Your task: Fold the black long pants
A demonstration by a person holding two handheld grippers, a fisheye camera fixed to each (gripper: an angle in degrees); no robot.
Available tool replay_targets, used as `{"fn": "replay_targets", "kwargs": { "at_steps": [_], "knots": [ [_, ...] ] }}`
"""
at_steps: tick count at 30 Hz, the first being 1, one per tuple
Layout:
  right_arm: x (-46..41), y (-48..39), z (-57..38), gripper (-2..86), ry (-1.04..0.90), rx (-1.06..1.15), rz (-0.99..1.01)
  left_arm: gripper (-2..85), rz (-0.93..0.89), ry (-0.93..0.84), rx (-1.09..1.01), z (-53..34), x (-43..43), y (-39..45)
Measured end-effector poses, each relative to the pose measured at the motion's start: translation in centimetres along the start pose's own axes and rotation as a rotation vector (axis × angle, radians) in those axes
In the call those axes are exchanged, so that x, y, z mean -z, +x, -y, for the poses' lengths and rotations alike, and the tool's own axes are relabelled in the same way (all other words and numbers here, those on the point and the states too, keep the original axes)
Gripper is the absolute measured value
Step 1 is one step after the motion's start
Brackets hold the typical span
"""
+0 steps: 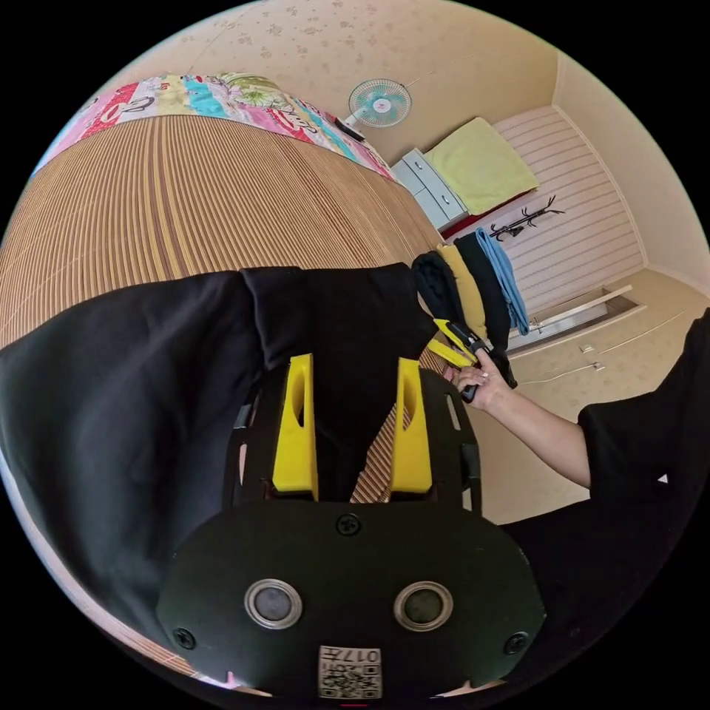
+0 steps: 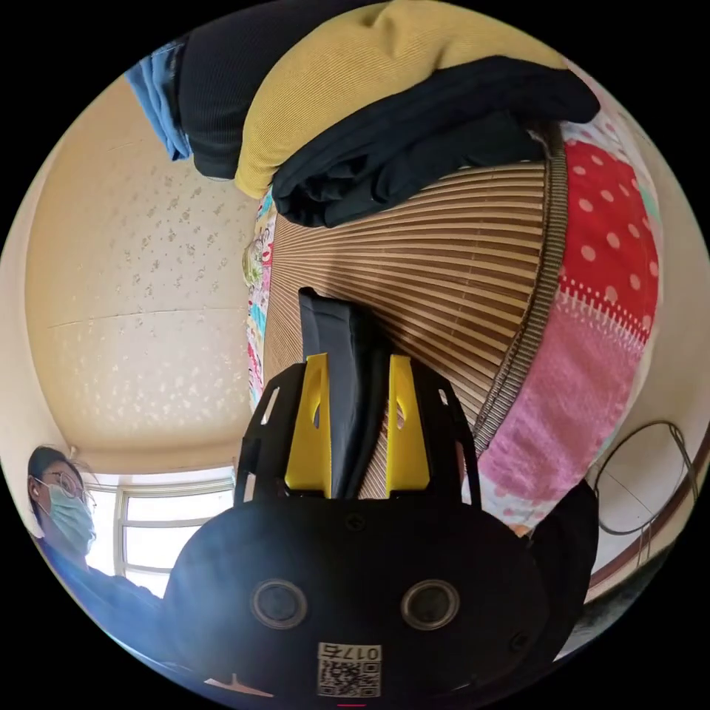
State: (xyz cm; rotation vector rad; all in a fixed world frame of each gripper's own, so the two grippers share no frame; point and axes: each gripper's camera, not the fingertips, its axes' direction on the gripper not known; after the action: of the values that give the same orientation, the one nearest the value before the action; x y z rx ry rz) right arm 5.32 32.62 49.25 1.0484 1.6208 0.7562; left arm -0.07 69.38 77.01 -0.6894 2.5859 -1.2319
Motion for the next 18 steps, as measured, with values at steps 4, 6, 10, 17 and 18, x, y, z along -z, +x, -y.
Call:
{"fn": "replay_targets", "kwargs": {
  "at_steps": [4, 6, 10, 17, 18],
  "knots": [
    [-2.1, -2.2, 0.3, 6.1, -0.059, 0.033, 0.023, 14.6, 0.044, 0.0, -0.036, -0.6, 3.3, 0.9],
    [-2.1, -5.5, 0.0, 5.6, -0.093, 0.146, 0.09, 13.7, 0.065, 0.045, -0.007, -1.7, 6.1, 0.7],
    [-4.4, -17.3, -5.3, 5.2, -0.254, 0.446, 0.329, 13.9, -0.039, 0.234, 0.237, -6.1, 14.1, -3.4],
    [-17.2, -30.7, -25.1, 5.2, -0.803, 0.925, 0.395, 16.1, -0.181, 0.506, 0.486, -14.6, 25.5, -10.2],
    [-20.1, -30.4, -29.2, 5.3, -0.89, 0.985, 0.315, 16.5, -0.182, 0.501, 0.489, -14.9, 26.0, -10.5]
  ]
}}
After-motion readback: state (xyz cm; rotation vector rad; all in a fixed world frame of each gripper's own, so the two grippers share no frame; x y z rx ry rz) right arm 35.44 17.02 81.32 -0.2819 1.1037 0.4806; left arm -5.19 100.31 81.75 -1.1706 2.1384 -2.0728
